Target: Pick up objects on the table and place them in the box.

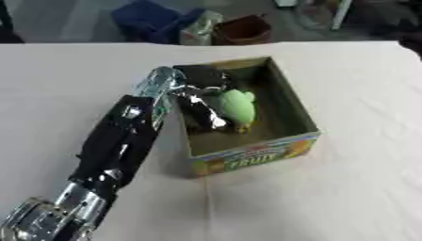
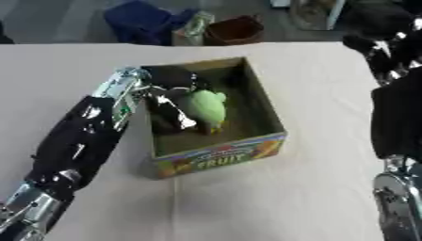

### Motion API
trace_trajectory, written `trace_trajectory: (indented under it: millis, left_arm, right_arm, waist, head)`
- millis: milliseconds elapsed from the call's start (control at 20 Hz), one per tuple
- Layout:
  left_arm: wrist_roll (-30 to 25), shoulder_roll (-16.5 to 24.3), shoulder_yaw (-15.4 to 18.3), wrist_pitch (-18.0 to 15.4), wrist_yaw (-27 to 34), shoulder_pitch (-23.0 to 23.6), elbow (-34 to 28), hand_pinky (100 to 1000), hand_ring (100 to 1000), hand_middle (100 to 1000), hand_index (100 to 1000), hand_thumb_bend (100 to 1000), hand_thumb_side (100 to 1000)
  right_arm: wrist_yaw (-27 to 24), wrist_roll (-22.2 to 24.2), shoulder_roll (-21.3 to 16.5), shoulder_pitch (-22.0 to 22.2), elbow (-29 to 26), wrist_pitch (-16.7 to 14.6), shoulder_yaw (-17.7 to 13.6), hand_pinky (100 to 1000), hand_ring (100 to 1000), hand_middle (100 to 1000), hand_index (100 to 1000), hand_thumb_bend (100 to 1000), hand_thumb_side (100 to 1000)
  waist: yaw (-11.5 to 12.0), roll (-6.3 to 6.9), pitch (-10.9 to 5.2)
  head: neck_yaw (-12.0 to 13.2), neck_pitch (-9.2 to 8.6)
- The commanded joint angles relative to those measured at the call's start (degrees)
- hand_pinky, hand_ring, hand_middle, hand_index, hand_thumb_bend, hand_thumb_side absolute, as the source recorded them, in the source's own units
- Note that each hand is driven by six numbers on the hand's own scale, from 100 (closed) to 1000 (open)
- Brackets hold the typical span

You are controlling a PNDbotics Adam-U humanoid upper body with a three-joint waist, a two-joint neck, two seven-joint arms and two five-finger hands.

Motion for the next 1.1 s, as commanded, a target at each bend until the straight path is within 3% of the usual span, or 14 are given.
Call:
trace_trajectory:
  millis: [50, 400, 700, 1100]
  left_arm:
    - [0.87, 0.18, 1.35, -0.8, -2.29, -1.33, -2.87, 755, 843, 854, 931, 757, 974]
    - [6.1, 0.93, 3.02, -0.15, -1.38, -0.47, -4.83, 741, 828, 823, 917, 674, 983]
    - [10.34, 2.04, 5.55, 2.72, 2.96, 0.2, -9.37, 710, 802, 778, 890, 523, 961]
    - [16.84, 4.43, 10.58, 8.87, 9.45, 0.69, -19.57, 617, 717, 662, 812, 248, 787]
  right_arm:
    - [-0.45, 0.16, -0.65, -0.9, -1.16, -0.2, -0.16, 723, 791, 594, 875, 100, 969]
    - [-1.3, 0.44, -1.13, -0.8, -1.16, -1.12, -0.4, 721, 789, 594, 873, 100, 973]
    - [-1.56, 0.14, -1.78, -0.33, -1.16, -1.65, -1.02, 721, 789, 594, 872, 100, 974]
    - [-0.35, -0.23, -3.06, 0.71, -1.16, -0.82, -1.32, 722, 792, 594, 874, 100, 977]
  waist:
    - [0.04, -0.09, -1.17]
    - [0.62, -0.03, -1.38]
    - [1.2, 0.04, -1.87]
    - [3.8, 0.13, -2.53]
  head:
    - [-0.11, 0.67]
    - [-0.67, 0.87]
    - [-1.37, 0.84]
    - [-2.82, 1.19]
